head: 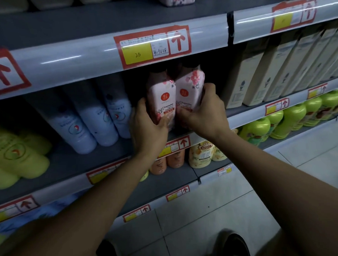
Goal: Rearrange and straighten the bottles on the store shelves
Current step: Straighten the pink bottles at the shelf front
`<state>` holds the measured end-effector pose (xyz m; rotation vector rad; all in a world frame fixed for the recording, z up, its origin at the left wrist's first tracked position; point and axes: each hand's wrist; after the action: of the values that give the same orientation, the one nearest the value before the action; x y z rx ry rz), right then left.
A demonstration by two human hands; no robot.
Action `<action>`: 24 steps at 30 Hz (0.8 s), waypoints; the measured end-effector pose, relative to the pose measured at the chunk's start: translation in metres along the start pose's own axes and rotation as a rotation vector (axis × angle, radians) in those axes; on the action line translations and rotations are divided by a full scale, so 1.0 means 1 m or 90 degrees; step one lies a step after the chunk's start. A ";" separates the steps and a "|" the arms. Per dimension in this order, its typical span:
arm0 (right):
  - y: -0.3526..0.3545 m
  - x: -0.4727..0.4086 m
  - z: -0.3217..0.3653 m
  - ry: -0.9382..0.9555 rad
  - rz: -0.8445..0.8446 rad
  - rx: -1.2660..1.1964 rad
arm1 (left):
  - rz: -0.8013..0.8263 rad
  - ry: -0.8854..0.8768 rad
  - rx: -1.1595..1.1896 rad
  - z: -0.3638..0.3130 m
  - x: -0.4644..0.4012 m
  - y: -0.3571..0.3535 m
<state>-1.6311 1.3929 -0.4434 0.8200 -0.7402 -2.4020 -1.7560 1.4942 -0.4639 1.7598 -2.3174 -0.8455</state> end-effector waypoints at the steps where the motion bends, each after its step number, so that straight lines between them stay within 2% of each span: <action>1: 0.000 0.001 -0.002 0.007 0.008 0.001 | 0.002 -0.005 -0.009 0.001 0.001 -0.002; 6: 0.000 0.003 -0.006 0.034 0.015 0.002 | 0.050 -0.003 0.004 0.005 0.003 -0.009; 24: -0.011 0.000 -0.010 0.047 -0.021 -0.002 | 0.037 0.005 0.032 -0.001 0.003 -0.012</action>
<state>-1.6272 1.3978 -0.4571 0.9214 -0.6985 -2.3863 -1.7466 1.4889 -0.4696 1.7014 -2.3927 -0.7764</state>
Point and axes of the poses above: each hand's wrist, its own x-axis away from the middle knuckle, its own y-axis out of the back of the hand, z = x × y, and after that the axes turned 9 degrees about y, right-handed
